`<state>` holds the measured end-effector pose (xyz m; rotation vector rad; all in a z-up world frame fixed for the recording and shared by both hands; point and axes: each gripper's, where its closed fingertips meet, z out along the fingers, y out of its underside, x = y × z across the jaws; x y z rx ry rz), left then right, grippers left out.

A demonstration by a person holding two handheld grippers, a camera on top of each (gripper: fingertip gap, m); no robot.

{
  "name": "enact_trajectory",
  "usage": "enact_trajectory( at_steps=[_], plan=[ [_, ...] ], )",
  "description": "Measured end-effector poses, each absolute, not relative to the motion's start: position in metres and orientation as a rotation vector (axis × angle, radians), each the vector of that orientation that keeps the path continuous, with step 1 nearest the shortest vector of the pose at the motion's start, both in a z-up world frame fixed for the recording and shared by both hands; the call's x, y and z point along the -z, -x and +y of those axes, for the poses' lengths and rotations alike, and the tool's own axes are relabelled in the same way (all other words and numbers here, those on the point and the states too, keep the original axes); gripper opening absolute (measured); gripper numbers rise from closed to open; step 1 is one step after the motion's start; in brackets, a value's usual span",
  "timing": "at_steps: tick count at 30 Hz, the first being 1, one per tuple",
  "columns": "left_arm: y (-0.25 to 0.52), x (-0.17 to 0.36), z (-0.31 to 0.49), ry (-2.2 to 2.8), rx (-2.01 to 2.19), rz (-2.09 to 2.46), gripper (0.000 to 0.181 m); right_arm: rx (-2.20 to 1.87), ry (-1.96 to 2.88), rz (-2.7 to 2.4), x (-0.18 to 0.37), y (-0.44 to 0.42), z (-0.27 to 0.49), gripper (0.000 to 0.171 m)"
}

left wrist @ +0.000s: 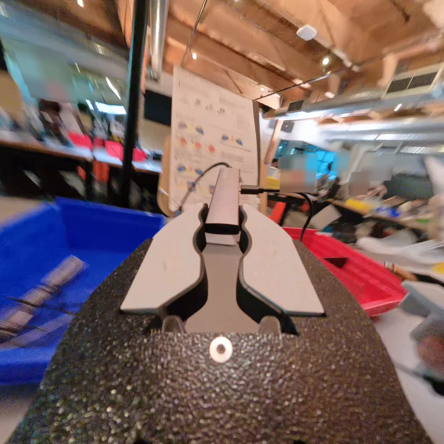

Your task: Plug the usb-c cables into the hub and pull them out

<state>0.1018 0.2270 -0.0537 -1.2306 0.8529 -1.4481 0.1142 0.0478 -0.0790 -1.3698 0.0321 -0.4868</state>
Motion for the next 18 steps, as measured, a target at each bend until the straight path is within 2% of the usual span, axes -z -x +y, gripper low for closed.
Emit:
enact_trajectory(
  at_steps=[3, 6, 11, 14, 18],
  plan=[
    [-0.080, 0.019, 0.196, 0.980, 1.295, 0.962, 0.024, 0.389, 1.378, 0.024, 0.080, -0.126, 0.055, 0.012],
    [-0.076, 0.005, 0.173, 0.892, 1.288, 1.004, 0.024, 0.362, 1.461, -0.064, 0.087, -0.125, 0.067, 0.012],
    [-0.058, -0.012, 0.183, 0.807, 1.106, 0.976, 0.024, 0.325, 1.771, -0.410, 0.120, -0.110, 0.056, 0.012],
    [-0.041, -0.028, 0.194, 0.817, 1.117, 0.925, 0.024, 0.256, 1.800, -0.424, 0.131, -0.113, 0.049, 0.012],
    [-0.035, -0.029, 0.206, 0.852, 1.187, 0.908, 0.024, 0.227, 1.661, -0.404, 0.100, -0.114, 0.039, 0.012]
  ],
)
